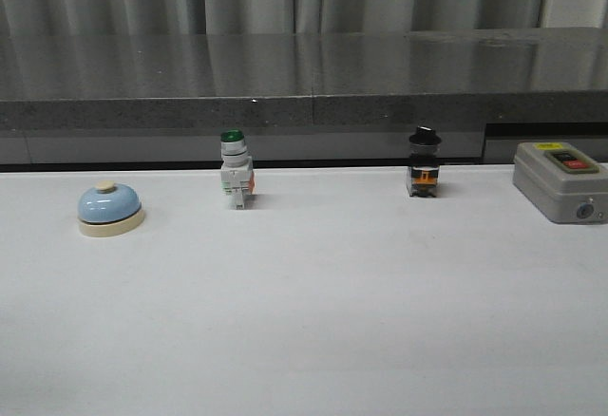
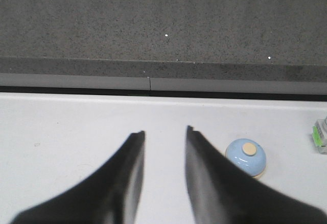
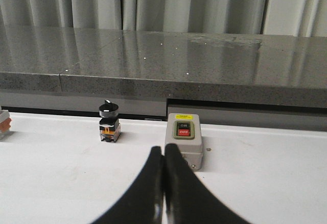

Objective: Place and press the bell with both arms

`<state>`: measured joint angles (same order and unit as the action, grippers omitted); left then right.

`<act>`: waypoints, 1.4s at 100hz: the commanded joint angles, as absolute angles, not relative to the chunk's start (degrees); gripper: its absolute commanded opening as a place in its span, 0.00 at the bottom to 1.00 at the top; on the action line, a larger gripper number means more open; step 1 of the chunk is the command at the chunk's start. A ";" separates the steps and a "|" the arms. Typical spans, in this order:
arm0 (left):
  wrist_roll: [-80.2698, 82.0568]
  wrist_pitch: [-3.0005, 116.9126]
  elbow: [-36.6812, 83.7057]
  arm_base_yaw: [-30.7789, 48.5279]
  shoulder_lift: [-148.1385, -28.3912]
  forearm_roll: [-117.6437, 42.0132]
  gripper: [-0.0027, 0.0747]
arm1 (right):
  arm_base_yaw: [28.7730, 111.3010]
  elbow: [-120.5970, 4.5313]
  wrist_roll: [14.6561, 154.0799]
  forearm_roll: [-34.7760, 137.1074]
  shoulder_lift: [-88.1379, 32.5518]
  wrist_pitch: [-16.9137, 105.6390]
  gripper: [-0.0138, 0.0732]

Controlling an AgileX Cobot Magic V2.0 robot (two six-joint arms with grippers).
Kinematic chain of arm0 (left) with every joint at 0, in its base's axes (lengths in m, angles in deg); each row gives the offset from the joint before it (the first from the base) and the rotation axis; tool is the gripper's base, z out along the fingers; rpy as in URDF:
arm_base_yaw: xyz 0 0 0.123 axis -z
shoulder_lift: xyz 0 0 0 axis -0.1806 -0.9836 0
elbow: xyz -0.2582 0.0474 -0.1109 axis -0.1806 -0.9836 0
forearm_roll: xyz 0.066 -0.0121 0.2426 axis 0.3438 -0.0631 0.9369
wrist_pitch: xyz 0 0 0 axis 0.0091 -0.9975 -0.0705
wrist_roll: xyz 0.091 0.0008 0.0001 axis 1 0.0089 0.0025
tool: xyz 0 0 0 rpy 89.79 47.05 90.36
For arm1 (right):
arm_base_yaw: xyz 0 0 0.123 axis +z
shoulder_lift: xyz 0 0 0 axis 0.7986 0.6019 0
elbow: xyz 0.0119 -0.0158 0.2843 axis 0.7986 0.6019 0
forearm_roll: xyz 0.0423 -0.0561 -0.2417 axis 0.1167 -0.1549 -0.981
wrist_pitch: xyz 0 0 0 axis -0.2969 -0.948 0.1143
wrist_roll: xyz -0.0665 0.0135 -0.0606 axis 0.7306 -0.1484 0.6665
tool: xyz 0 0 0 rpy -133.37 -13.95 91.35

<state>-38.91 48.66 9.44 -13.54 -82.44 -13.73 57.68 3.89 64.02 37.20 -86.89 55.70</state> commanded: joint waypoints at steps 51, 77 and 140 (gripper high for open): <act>-39.33 38.80 32.73 -2.85 -110.78 -15.18 0.79 | 57.53 3.03 64.04 36.75 -87.90 60.60 0.09; -39.33 32.47 42.78 -0.17 -123.91 -17.26 0.79 | 57.53 3.03 64.04 36.75 -87.90 60.60 0.09; -39.33 27.72 54.55 -0.17 -143.93 -17.92 0.79 | 57.53 3.03 64.04 36.75 -87.90 60.60 0.09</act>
<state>-38.91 26.71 51.90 -0.56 -145.26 -16.87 57.68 3.89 64.02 37.20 -86.89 55.70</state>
